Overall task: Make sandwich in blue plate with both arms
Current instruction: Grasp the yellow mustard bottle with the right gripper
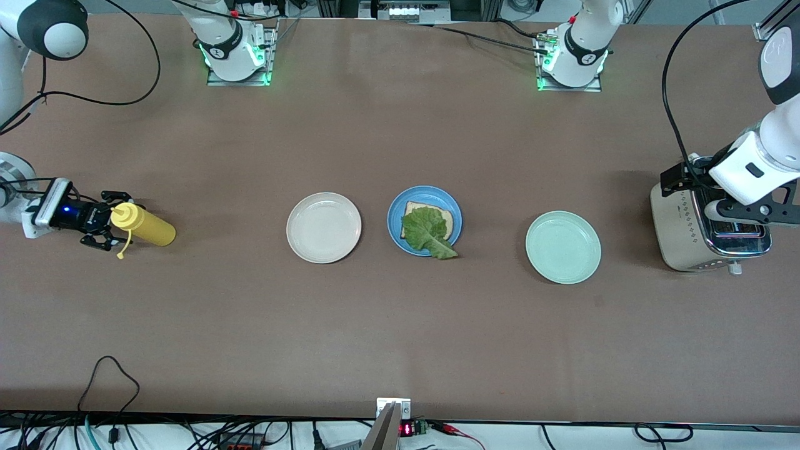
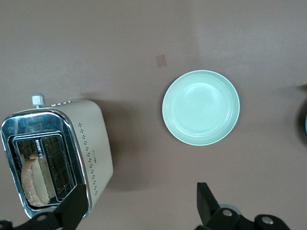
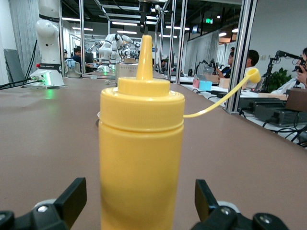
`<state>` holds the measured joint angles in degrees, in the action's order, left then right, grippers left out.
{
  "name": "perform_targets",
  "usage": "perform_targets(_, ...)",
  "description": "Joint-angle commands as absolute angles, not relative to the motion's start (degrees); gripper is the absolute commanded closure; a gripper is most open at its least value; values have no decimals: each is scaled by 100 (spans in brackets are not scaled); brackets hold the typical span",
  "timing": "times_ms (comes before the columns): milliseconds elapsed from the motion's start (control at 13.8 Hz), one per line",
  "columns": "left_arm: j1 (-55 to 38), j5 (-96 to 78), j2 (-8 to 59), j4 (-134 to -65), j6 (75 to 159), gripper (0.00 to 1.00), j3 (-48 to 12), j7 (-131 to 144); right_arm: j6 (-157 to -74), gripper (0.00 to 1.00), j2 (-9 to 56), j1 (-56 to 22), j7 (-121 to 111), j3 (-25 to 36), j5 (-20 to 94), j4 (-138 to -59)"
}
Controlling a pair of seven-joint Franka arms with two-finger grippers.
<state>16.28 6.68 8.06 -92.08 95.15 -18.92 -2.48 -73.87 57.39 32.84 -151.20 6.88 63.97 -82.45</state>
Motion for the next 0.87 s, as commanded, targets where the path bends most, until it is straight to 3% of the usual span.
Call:
perform_targets(0,1696,589,677,-9299,9510,0,-1942,-229,-7233,0,5845,3322,-15188,615,6478,-8077)
perform_targets(507,1696,589,677,-9299,9510,0,-1942,-229,-7260,0,5880,3164,-15161,466,6495,-8130)
perform_targets(651,1696,589,677,-9299,9510,0,-1942,-229,-7286,17,5871,3129,-15161,457,6504,-8130)
perform_targets(796,1696,589,677,-9299,9492,0,-1942,-229,-7304,44,5871,3085,-15161,457,6574,-8121)
